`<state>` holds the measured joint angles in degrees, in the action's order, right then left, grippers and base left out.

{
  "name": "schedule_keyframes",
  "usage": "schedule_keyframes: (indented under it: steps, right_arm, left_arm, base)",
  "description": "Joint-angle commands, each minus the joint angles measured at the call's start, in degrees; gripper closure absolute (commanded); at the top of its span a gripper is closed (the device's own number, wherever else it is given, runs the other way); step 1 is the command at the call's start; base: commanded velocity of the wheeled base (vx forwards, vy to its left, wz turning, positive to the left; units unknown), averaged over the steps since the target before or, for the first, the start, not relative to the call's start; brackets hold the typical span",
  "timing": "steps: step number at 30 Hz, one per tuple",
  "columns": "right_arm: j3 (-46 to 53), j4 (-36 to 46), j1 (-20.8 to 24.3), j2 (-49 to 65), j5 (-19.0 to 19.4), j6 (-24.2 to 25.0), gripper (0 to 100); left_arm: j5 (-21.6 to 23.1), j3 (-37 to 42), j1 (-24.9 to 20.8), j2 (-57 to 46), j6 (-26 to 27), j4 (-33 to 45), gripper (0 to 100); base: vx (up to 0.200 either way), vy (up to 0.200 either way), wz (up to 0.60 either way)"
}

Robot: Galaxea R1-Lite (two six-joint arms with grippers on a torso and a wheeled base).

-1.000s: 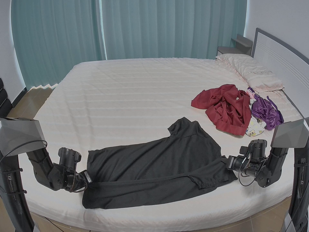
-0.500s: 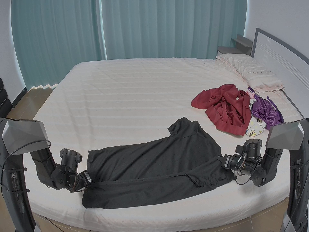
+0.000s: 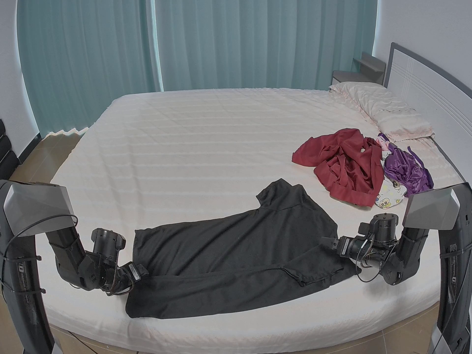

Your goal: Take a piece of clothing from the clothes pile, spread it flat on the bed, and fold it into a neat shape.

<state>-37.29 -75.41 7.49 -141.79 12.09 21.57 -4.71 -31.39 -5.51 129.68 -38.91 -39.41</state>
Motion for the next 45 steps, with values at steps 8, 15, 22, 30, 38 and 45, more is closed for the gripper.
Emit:
schedule_keyframes:
  steps: [8,15,22,30,38,45]
  right_arm:
    - [2.8,-0.6,-1.3,4.9,-3.2,12.2,0]
    - [5.9,-0.6,-0.3,6.8,-3.0,13.8,0]
    - [6.6,-0.6,0.3,7.2,-3.1,14.2,0]
    - [7.1,-0.7,0.3,7.1,-3.2,14.2,0]
    - [7.2,-0.7,0.4,7.0,-3.3,14.2,0]
    - [7.4,-0.7,0.5,7.0,-3.3,14.2,0]
  left_arm:
    - [14.0,6.1,5.3,-11.5,0.2,-2.4,0]
    - [18.6,10.4,6.2,-13.1,-0.9,-10.2,0]
    - [18.3,10.6,6.2,-12.3,-1.8,-10.8,0]
    - [18.2,10.0,6.4,-10.2,-1.7,-10.9,0]
    - [18.2,10.1,6.4,-10.1,-1.8,-10.9,0]
    - [18.2,10.0,6.3,-9.9,-2.7,-10.9,0]
  base:
    - [0.0,0.0,0.0]
    - [0.0,0.0,0.0]
    - [0.143,0.0,0.0]
    - [0.175,0.0,0.0]
    - [0.0,0.0,0.0]
    - [0.0,0.0,0.0]
